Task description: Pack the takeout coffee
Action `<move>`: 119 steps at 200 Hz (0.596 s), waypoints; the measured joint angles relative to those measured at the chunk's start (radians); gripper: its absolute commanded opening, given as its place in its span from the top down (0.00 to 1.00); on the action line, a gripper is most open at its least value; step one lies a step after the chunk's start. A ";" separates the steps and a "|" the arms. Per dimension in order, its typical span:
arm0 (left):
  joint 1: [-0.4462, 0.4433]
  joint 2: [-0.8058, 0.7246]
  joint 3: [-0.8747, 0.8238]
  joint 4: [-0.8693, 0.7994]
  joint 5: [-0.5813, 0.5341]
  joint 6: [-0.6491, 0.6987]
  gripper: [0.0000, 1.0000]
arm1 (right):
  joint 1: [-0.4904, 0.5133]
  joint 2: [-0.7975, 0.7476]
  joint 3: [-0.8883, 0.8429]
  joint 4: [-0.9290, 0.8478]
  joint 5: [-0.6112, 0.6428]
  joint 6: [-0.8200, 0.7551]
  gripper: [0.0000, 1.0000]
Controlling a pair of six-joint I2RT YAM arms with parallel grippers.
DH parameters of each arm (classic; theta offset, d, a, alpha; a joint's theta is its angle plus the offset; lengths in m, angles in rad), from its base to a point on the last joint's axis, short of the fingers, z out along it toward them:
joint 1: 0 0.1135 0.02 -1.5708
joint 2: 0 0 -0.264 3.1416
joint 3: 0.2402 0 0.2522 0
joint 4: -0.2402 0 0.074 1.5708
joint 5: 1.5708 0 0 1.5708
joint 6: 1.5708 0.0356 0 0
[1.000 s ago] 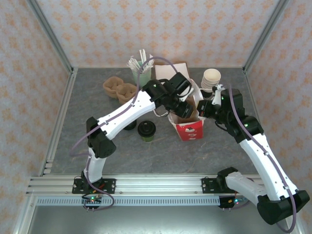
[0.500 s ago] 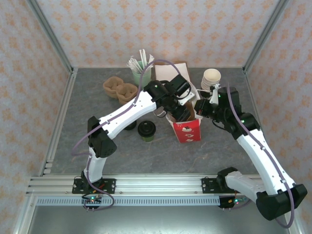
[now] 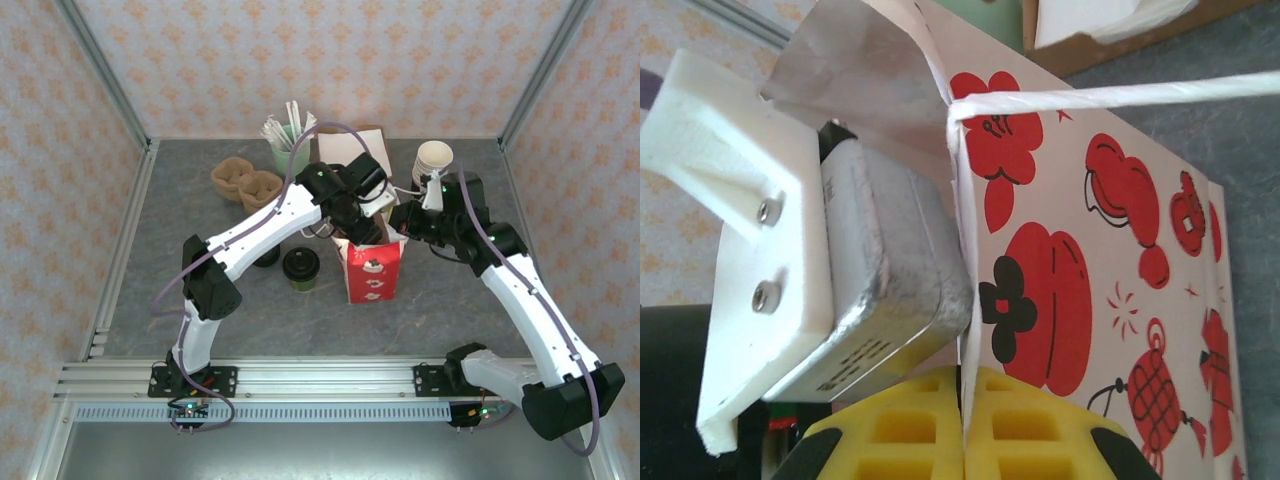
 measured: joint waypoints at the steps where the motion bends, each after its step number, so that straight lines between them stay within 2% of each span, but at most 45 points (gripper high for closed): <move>1: 0.000 0.000 0.000 0.000 0.000 0.000 0.51 | 0.000 0.001 0.000 -0.001 -0.002 0.000 1.00; 56: 0.005 -0.002 -0.026 0.009 -0.003 0.041 0.51 | -0.012 0.041 0.028 -0.045 -0.102 0.003 1.00; 119: 0.021 -0.034 -0.167 0.062 0.005 0.035 0.51 | -0.025 0.043 0.028 -0.117 -0.099 -0.009 1.00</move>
